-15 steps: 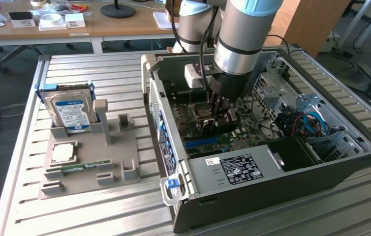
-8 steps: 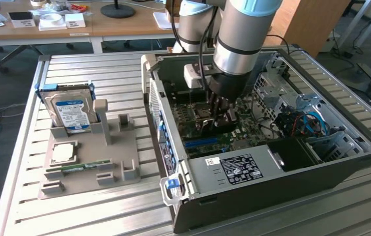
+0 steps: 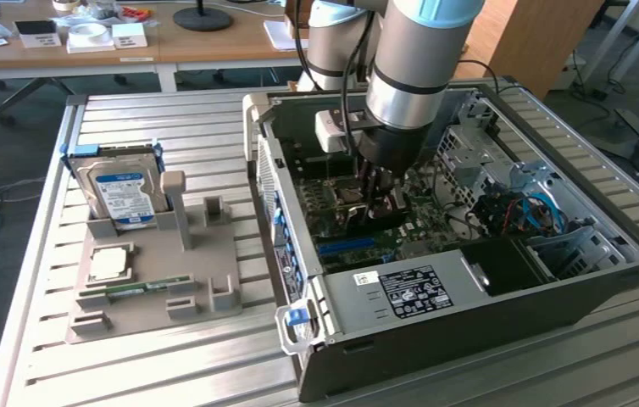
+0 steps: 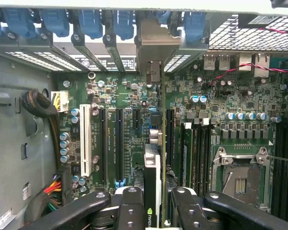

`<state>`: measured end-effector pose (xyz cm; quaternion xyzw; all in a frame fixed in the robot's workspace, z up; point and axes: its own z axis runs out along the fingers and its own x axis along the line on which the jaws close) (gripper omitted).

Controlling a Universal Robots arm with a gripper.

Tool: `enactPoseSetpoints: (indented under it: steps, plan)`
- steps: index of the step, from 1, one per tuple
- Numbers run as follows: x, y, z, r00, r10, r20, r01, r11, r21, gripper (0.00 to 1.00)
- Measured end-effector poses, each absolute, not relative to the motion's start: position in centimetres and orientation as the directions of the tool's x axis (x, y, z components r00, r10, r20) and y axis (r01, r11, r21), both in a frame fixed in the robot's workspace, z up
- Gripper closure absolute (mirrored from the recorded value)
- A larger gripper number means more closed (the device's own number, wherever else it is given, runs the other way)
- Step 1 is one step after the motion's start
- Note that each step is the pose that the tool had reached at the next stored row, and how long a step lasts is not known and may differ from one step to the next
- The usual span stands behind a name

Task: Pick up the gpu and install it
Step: 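Insert the gpu into the slot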

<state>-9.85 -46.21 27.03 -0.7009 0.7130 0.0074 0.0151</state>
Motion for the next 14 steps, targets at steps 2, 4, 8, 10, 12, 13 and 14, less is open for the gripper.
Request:
enactPoseSetpoints:
  steps: [2, 4, 8, 10, 12, 13, 14]
  plan:
    - [-9.91, -46.21, 27.02, -0.017, -0.999, -0.032, -1.000, 0.018, -0.011, 0.74]
    - [-10.03, -46.21, 27.02, -0.017, -0.999, -0.032, -1.000, 0.017, -0.011, 0.74]
    - [-10.08, -46.21, 27.02, -0.017, -0.999, -0.032, -1.000, 0.017, -0.011, 0.74]
    - [-10.08, -46.21, 27.02, -0.017, -0.999, -0.032, -1.000, 0.017, -0.011, 0.74]
    - [-10.15, -46.21, 27.03, -0.017, -0.999, -0.032, -1.000, 0.018, -0.011, 0.74]
    - [-10.21, -46.21, 27.03, -0.017, -0.999, -0.032, -1.000, 0.018, -0.011, 0.74]
    - [-10.24, -46.21, 27.03, -0.017, -0.999, -0.032, -1.000, 0.017, -0.011, 0.74]
